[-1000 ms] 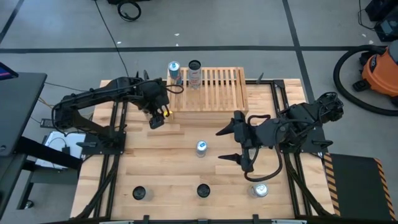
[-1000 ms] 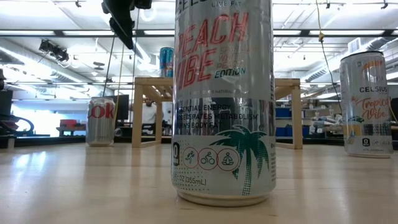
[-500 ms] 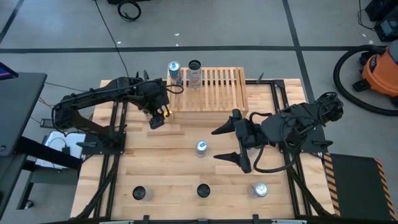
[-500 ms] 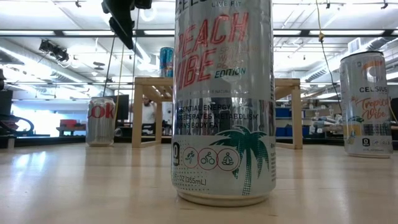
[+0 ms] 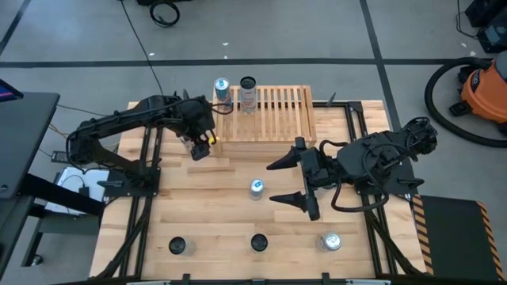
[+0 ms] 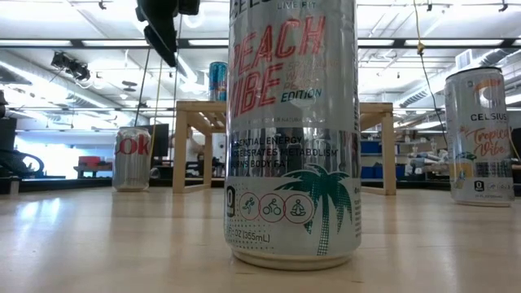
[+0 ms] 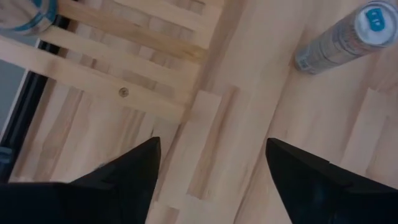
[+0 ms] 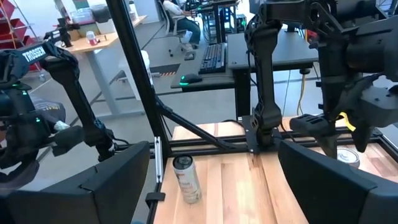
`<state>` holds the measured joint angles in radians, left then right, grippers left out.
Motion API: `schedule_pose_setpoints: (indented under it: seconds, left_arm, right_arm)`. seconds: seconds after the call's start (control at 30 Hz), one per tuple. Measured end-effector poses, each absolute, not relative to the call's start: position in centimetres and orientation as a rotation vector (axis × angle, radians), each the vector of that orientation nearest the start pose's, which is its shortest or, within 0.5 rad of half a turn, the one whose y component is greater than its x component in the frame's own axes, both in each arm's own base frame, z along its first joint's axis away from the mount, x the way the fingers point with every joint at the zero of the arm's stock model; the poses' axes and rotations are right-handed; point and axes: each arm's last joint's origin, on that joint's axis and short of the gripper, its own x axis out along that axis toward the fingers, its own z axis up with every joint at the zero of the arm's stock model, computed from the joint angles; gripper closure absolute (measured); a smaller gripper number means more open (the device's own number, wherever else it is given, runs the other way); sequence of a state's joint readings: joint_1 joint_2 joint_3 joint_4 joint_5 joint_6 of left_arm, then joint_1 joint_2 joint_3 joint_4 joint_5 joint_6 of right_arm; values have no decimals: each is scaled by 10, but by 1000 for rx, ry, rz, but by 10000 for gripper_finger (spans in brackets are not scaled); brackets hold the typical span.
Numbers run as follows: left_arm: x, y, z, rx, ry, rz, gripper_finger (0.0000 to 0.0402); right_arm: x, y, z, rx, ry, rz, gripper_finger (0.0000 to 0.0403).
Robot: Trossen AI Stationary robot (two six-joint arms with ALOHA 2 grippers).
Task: Place canned beverage on shelf
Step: Put the top silver soda can on the shelf
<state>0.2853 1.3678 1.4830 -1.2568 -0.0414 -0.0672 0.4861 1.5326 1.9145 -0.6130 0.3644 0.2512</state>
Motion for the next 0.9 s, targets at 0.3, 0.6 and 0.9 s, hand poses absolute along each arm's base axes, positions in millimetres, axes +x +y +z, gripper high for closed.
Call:
schedule_pose_setpoints:
  seconds: [0.3, 0.6, 0.9]
  left_arm:
    - [224, 80, 360, -209, 1193, 388, 9]
    - [209, 95, 357, -208, 1286, 406, 25]
    - [191, 125, 357, -255, 1306, 489, 26]
  right_arm:
    - [276, 134, 493, 155, 224, 94, 37]
    - [276, 134, 493, 155, 223, 94, 37]
    - [276, 134, 493, 155, 224, 94, 37]
